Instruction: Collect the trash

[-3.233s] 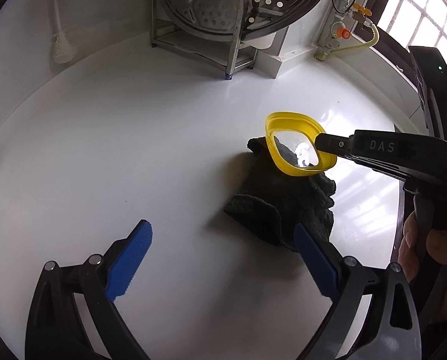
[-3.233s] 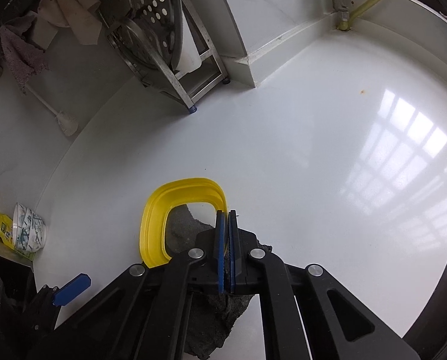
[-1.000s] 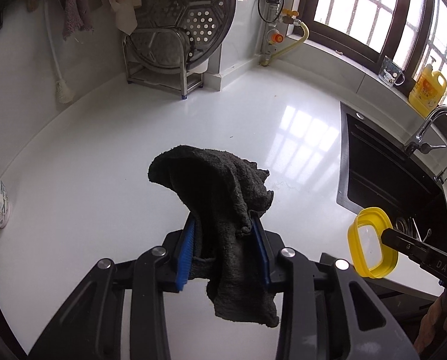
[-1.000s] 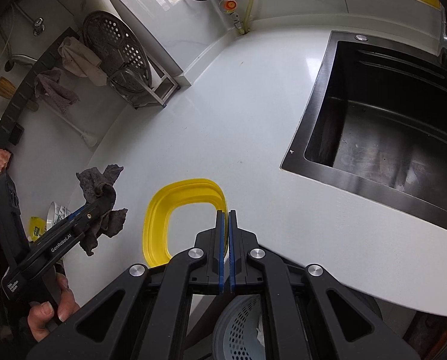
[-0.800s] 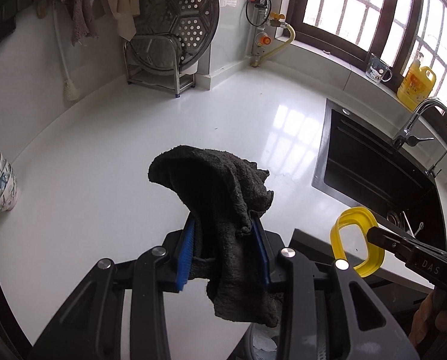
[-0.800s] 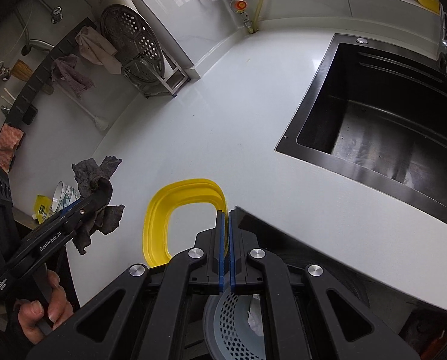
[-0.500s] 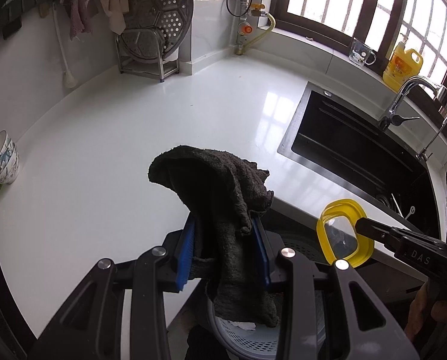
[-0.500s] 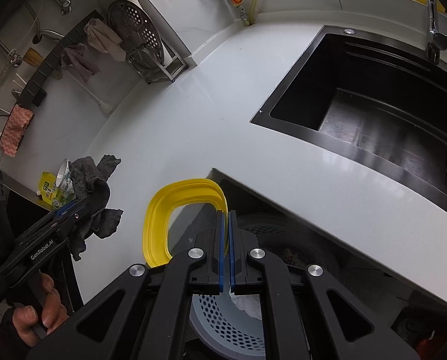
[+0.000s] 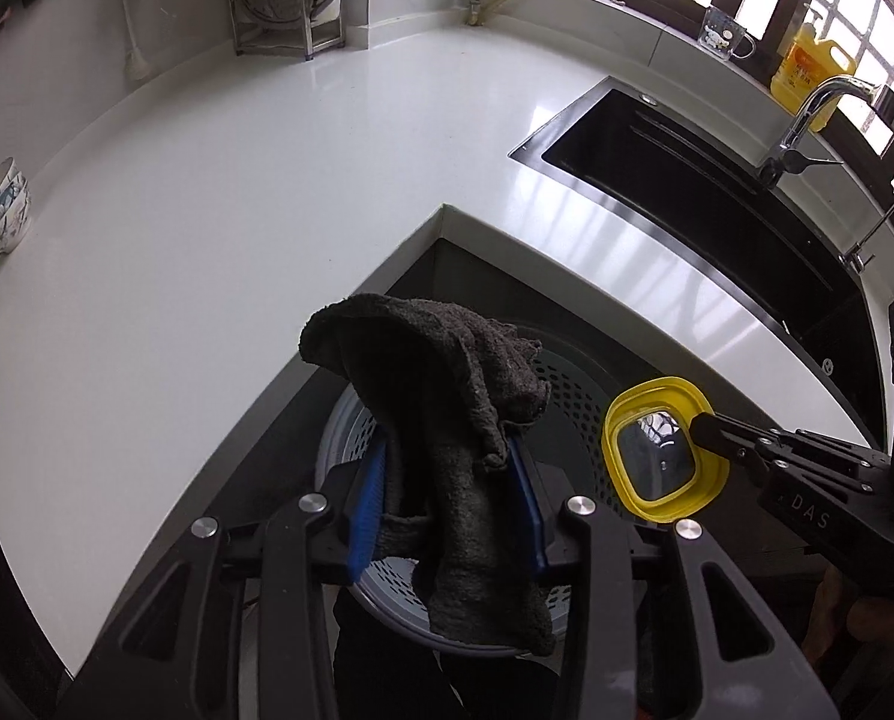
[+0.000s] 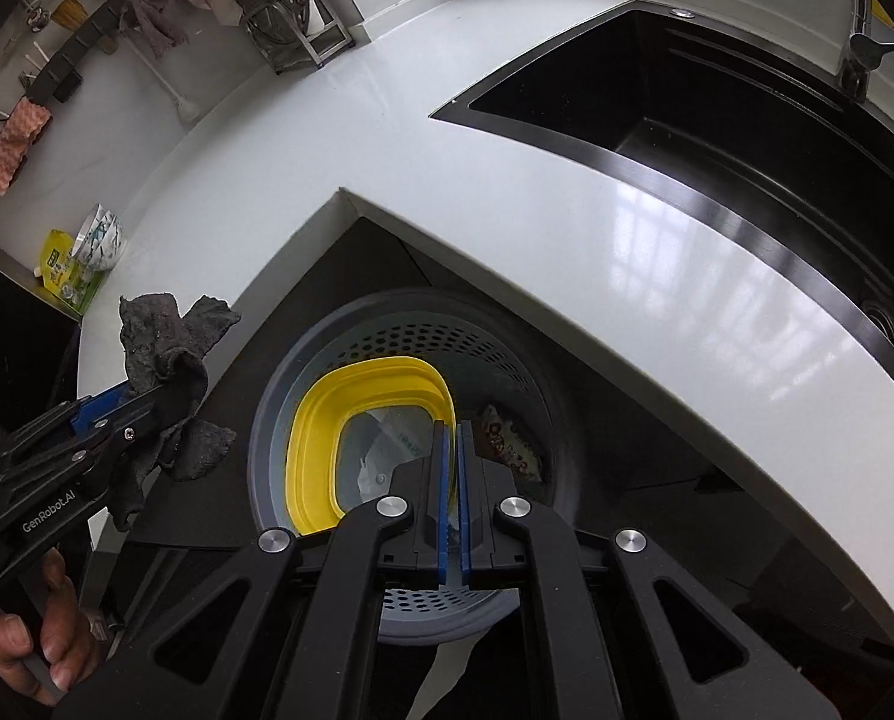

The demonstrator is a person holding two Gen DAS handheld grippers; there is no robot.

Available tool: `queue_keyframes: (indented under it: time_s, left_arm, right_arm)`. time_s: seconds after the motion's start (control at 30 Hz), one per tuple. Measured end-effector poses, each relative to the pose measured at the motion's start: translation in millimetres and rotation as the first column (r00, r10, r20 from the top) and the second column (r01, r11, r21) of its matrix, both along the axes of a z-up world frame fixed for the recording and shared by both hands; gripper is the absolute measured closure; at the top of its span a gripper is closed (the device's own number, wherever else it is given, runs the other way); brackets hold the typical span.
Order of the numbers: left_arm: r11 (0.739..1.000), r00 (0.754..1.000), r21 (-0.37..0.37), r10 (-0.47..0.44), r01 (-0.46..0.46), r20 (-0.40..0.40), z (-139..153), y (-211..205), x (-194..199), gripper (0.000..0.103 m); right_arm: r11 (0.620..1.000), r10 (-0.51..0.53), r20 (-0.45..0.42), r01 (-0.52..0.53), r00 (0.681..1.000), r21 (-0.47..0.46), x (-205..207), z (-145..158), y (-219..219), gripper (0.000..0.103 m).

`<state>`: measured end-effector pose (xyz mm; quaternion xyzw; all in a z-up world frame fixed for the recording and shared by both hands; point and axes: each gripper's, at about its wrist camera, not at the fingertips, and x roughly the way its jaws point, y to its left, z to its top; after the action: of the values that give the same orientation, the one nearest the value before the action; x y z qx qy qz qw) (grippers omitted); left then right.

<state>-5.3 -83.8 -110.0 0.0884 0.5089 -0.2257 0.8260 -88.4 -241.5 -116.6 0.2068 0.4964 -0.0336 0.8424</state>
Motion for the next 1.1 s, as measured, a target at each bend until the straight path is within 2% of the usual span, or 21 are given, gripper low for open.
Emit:
queue_keyframes:
  time_s: [0.13,0.23,0.27,0.3,0.37,0.57,0.97,1.1]
  left_arm:
    - [1.000,0.999,0.001,0.031,-0.031,-0.007,-5,4,-7,0.060]
    - [0.998,0.998,-0.017,0.060,-0.060,-0.013,-4,9,-9,0.047]
    - [0.997,0.998,-0.021,0.069,-0.069,-0.010,-3,11,-10,0.045]
    - [0.997,0.997,-0.018,0.076,-0.076,-0.007,-2,12,-10,0.044]
    - [0.996,0.996,-0.011,0.091,-0.091,0.005,0,14,-12,0.040]
    - [0.994,0.993,-0.006,0.113,-0.113,0.035,15,20,-18,0.030]
    - [0.992,0.988,0.005,0.128,-0.129,0.081,48,21,-31,0.027]
    - [0.992,0.986,0.006,0.128,-0.130,0.109,59,21,-34,0.027]
  right_arm:
    - [0.998,0.044,0.001,-0.044,0.999,-0.040,3,0,6,0.100]
    - [0.996,0.068,0.009,-0.067,0.998,-0.051,5,1,9,0.099]
    - [0.996,0.075,0.011,-0.074,0.997,-0.051,6,1,10,0.093]
    - [0.996,0.080,0.015,-0.079,0.997,-0.048,6,2,10,0.079]
    - [0.995,0.078,0.032,-0.076,0.996,-0.057,6,6,10,0.066]
    - [0.997,0.073,0.040,-0.071,0.997,-0.027,2,12,7,0.065]
    - [0.996,0.082,0.045,-0.080,0.996,-0.046,-20,32,16,0.062]
    - [0.995,0.079,0.056,-0.076,0.995,-0.062,-28,41,17,0.055]
